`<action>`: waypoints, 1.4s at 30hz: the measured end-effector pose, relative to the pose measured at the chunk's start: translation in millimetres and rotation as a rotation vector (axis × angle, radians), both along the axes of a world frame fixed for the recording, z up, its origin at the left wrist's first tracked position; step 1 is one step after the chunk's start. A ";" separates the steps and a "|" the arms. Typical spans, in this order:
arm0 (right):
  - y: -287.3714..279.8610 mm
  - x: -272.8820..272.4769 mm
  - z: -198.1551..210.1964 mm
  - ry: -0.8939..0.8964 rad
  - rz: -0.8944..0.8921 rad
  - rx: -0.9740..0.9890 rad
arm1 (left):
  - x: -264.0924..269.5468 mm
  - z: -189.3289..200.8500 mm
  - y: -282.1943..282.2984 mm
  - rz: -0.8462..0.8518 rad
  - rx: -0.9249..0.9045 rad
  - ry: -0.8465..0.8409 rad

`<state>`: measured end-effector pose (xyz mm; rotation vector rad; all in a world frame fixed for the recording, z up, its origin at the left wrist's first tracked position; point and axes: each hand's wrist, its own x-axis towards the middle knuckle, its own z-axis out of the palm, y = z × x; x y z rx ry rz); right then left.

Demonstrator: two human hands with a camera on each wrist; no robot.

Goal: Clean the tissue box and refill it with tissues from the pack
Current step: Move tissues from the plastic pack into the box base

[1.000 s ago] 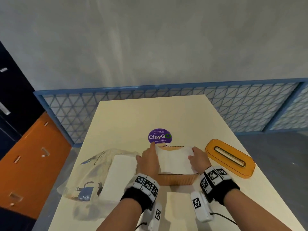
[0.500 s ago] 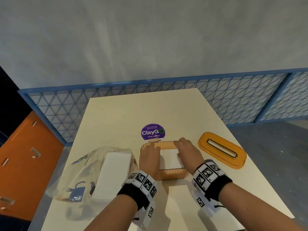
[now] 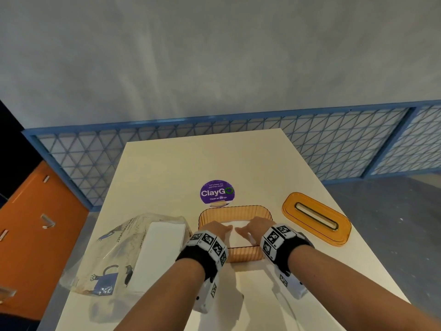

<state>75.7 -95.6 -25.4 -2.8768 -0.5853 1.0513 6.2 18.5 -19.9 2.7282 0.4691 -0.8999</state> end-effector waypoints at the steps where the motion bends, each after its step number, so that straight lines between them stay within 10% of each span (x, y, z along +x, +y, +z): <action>1: 1.4 -0.1 -1.7 -0.003 -0.034 -0.008 | 1.7 -1.4 0.7 -0.010 0.012 0.022; 12: -14.7 -2.4 7.2 -0.109 0.220 0.065 | -10.0 14.9 -2.9 -0.010 -0.044 -0.086; 20: -56.8 -1.4 30.1 -0.440 0.111 0.330 | -60.4 16.8 44.3 0.418 -0.059 -0.769; 25: -57.5 -1.9 16.0 -0.163 0.012 0.261 | -91.8 -16.6 61.5 0.609 0.115 -0.431; 42: -55.1 -13.4 22.5 -0.167 -0.011 0.234 | -93.4 -41.8 44.5 0.560 0.346 -0.437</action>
